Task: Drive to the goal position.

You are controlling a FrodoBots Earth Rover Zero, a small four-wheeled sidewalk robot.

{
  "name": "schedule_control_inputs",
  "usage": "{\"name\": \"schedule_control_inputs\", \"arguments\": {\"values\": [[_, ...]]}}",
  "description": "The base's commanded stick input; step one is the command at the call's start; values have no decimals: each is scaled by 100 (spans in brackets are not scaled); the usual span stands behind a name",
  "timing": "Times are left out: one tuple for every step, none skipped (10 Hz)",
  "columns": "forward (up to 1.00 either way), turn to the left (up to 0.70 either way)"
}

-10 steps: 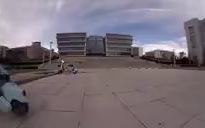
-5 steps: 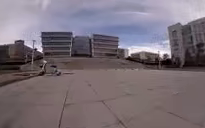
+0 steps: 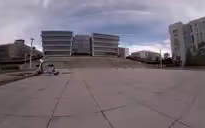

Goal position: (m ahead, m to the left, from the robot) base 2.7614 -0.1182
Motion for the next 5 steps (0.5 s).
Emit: {"name": "schedule_control_inputs", "arguments": {"values": [[85, 0], [85, 0], [85, 0], [85, 0], [85, 2]]}}
